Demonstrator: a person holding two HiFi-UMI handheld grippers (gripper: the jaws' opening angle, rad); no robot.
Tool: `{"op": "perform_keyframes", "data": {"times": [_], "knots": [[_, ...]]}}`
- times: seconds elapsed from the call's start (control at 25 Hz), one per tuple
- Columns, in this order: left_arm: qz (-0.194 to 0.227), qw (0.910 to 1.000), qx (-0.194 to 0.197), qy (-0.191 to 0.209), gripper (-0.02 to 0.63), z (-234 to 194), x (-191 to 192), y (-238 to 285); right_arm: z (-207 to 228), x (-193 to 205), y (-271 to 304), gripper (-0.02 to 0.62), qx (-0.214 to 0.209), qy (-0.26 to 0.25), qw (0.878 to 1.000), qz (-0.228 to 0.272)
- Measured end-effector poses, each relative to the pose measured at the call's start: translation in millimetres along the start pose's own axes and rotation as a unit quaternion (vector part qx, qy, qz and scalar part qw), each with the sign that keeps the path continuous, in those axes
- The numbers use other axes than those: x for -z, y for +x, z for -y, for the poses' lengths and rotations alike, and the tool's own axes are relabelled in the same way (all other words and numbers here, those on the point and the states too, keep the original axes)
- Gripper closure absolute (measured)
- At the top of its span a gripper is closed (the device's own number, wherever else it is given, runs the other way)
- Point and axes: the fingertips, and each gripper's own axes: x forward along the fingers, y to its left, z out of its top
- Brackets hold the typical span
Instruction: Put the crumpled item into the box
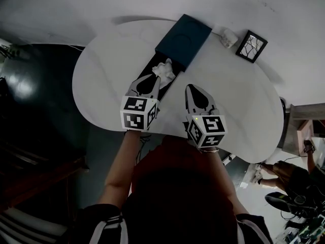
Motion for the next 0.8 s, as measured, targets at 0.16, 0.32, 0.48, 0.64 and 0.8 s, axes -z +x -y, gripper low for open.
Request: {"op": "perform_keyframes", "data": {"times": [0.16, 0.32, 0.48, 0.64, 0.8], "knots": [[0.004, 1.0000, -0.006, -0.002, 0.555, 0.4, 0.8, -12.6, -6.5, -1.4, -5.6, 0.580, -0.003, -0.004, 1.000, 0.003], [0.011, 0.9999, -0.012, -0.001, 0.565, 1.3, 3.4, -24.6, -12.8, -1.3, -10.9, 0.580, -0.003, -0.009, 1.000, 0.007], [0.021, 0.9996, -0.018, -0.001, 0.577, 2.7, 4.9, -37.0, -19.7, -2.5, -17.0, 0.580, -0.004, -0.015, 1.000, 0.014], [0.028, 0.9993, -0.023, -0.001, 0.581, 5.1, 7.8, -49.8, -26.5, -3.0, -24.5, 0.580, -0.005, -0.024, 0.999, 0.020], [0.036, 0.9990, -0.028, -0.002, 0.583, 8.2, 10.3, -64.6, -33.9, -1.9, -34.1, 0.580, -0.011, -0.026, 0.999, 0.025]]}}
